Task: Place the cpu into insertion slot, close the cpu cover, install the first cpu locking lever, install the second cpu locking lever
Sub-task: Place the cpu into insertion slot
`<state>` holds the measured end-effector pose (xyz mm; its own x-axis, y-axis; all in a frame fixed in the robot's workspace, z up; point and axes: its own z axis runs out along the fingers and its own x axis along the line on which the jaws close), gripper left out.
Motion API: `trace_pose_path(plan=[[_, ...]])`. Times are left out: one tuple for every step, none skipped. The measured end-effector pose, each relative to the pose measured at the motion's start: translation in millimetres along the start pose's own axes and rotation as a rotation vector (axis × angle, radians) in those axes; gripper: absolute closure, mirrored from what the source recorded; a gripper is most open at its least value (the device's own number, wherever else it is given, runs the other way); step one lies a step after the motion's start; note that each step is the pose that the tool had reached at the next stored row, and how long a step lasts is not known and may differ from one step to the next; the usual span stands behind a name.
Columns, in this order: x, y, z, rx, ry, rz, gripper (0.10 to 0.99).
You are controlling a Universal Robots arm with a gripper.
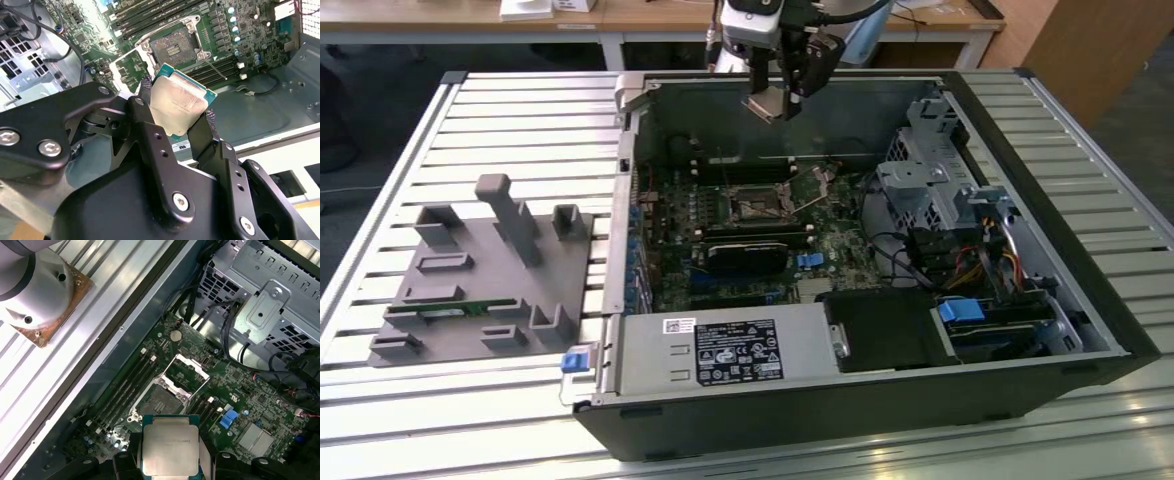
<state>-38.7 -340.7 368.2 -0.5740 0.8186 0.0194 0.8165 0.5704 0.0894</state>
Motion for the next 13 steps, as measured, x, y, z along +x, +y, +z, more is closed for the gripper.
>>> trace_pose_path(plan=[[0.0, 0.0, 0.0, 0.000, -0.0006, 0.006, 0.545], [0.0, 0.0, 0.0, 0.000, -0.0012, 0.013, 0.545], [0.0, 0.0, 0.1, 0.000, -0.0017, 0.019, 0.545], [0.0, 0.0, 0.1, 0.000, -0.0023, 0.026, 0.545], [0.0, 0.0, 0.1, -0.001, -0.0029, 0.032, 0.545], [0.0, 0.0, 0.1, -0.001, -0.0034, 0.038, 0.545], [0.0, 0.0, 0.1, -0.001, -0.0040, 0.044, 0.545], [0.0, 0.0, 0.2, -0.001, -0.0045, 0.050, 0.545], [0.0, 0.0, 0.2, -0.001, -0.0051, 0.057, 0.545], [0.0, 0.0, 0.2, -0.001, -0.0057, 0.063, 0.545], [0.0, 0.0, 0.3, -0.001, -0.0063, 0.070, 0.545], [0.0, 0.0, 0.3, -0.001, -0.0069, 0.077, 0.545], [0.0, 0.0, 0.4, -0.002, -0.0075, 0.083, 0.545]])
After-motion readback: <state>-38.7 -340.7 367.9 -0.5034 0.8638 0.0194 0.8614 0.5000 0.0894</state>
